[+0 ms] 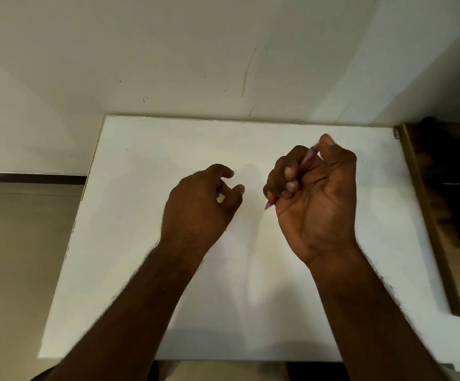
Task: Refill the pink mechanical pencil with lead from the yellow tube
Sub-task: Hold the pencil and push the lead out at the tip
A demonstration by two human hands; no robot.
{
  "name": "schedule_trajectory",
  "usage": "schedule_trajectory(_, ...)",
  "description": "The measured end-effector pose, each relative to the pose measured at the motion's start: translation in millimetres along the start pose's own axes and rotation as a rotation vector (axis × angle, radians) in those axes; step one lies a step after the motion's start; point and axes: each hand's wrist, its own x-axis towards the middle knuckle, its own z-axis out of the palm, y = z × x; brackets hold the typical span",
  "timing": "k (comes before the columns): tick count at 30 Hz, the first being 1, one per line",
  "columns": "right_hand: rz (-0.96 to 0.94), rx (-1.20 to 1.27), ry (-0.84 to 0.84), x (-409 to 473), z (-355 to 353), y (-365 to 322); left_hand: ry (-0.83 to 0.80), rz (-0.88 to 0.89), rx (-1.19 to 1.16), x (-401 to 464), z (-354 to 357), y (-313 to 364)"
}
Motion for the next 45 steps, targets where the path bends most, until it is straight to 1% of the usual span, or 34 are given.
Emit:
schedule_trajectory(5, 0.023, 0.130, 0.044, 0.2, -3.8, -3.1, -0.009, -0.006, 0.002, 0.5, 0.7, -1.1)
schedule_trajectory(10, 0.095, 0.272, 0.095, 0.2, -9.4, -4.2, -0.005, -0.008, -0.003, 0.5, 1.2, -2.1)
schedule_trajectory(16, 0.125, 0.369, 0.132, 0.5, -14.6, -2.7, -0.005, -0.006, -0.012, 0.5, 2.2, -3.2)
schedule_trajectory(30, 0.157, 0.444, 0.136, 1.4, -17.2, 0.5, 0.026, -0.015, 0.036, 2.5, 2.8, -5.5)
schedule_trajectory(35, 0.150, 0.440, 0.141, 1.6, -18.4, 0.1, -0.006, -0.022, 0.050, 3.1, 1.8, -6.5)
schedule_trajectory(45, 0.134, 0.446, 0.118, 2.5, -20.4, -0.9, -0.124, -0.035, 0.127, 3.4, -0.2, -11.5)
